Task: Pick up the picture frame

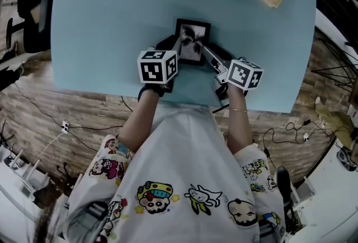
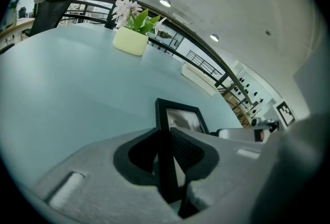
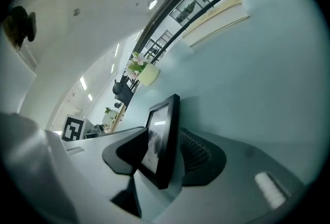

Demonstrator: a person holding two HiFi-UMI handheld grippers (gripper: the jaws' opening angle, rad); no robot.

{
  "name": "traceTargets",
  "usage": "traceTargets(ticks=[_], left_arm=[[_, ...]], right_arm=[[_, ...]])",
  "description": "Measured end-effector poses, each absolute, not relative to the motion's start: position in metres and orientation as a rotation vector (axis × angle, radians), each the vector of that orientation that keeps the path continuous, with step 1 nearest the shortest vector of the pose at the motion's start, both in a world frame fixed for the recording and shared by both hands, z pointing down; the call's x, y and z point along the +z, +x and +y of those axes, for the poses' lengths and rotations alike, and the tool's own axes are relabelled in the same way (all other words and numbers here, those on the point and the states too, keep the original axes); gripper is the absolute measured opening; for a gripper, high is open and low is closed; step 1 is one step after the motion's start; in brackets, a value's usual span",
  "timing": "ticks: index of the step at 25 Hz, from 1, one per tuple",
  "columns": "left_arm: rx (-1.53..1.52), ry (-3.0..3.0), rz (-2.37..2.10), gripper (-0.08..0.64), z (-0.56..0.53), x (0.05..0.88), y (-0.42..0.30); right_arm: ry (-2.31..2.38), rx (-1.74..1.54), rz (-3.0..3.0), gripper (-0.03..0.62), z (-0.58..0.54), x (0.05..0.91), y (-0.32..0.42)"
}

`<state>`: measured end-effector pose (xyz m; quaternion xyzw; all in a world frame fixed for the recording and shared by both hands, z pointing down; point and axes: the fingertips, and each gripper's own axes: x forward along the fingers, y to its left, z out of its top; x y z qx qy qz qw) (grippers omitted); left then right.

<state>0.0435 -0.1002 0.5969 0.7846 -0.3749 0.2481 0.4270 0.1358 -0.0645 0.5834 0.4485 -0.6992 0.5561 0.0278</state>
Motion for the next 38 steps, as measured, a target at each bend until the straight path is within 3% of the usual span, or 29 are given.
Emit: traceTargets(ticks=[13, 26, 38], left_arm=[[0.588, 1.933, -0.897, 0.068, -0.1, 0.596, 0.043], [0.556, 1.9, -0.85, 0.067, -0.101, 0.596, 0.043], [0.543, 1.888, -0.833, 0.066, -0.102, 0.595, 0.042]], right_arm=[[1.182, 1.983, -2.128, 0.187, -0.069, 0.586, 0.126], [0.997, 2.047, -2.138, 0.179, -0.08, 0.584, 0.106], [0.954, 2.044, -2.123, 0.111, -0.087, 0.588, 0.095]])
